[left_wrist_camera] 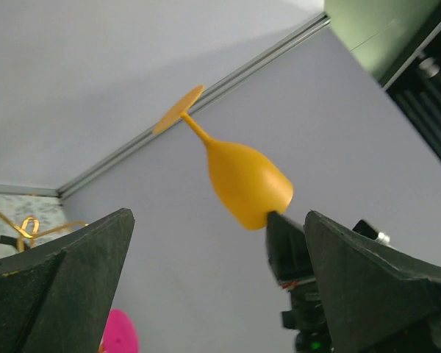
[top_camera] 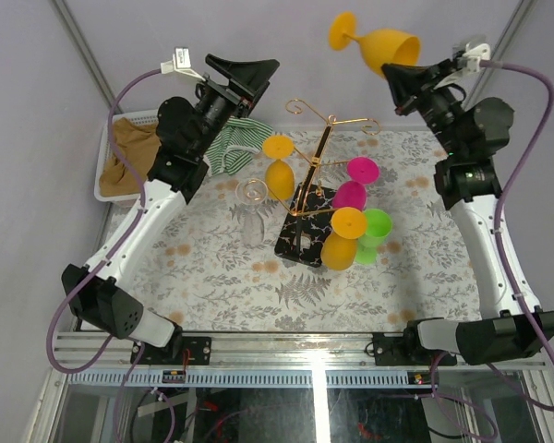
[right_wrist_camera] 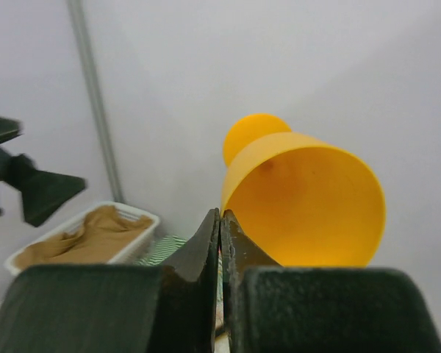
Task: Place the wine glass upside down on the wine glass rack
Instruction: Pick up the wine glass at the center of the board.
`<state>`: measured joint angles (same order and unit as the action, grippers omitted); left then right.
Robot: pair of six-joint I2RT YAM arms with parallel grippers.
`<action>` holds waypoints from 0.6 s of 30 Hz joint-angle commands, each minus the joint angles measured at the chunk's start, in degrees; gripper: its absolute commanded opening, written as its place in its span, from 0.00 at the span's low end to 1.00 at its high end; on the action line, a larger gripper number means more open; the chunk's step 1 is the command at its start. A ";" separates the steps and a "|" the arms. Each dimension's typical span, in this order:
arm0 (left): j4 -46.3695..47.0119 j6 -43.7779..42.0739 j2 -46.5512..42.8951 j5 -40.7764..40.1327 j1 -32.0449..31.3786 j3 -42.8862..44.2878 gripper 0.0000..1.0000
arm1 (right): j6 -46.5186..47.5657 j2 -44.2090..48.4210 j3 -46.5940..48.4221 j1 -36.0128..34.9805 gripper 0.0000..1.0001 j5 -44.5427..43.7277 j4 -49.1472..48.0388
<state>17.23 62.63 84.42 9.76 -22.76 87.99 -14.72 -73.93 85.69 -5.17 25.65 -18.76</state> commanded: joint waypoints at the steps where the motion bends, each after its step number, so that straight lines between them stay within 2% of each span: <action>1: 10.31 9.68 0.63 -2.31 0.18 -1.35 1.00 | 2.74 -0.37 -0.30 -6.76 0.00 -0.72 -13.16; 7: 12.40 11.53 2.16 -2.53 0.18 -2.27 1.00 | 7.25 -3.64 2.22 -15.07 0.00 -2.96 -11.61; 18: 14.80 14.01 5.45 -3.43 0.18 -2.86 0.99 | 10.61 -7.01 4.12 -22.63 0.00 -3.82 -11.27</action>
<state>27.33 75.40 89.03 8.10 -22.76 85.49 -6.72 -81.21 85.89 -25.91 23.14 -25.96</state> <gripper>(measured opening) 0.996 0.010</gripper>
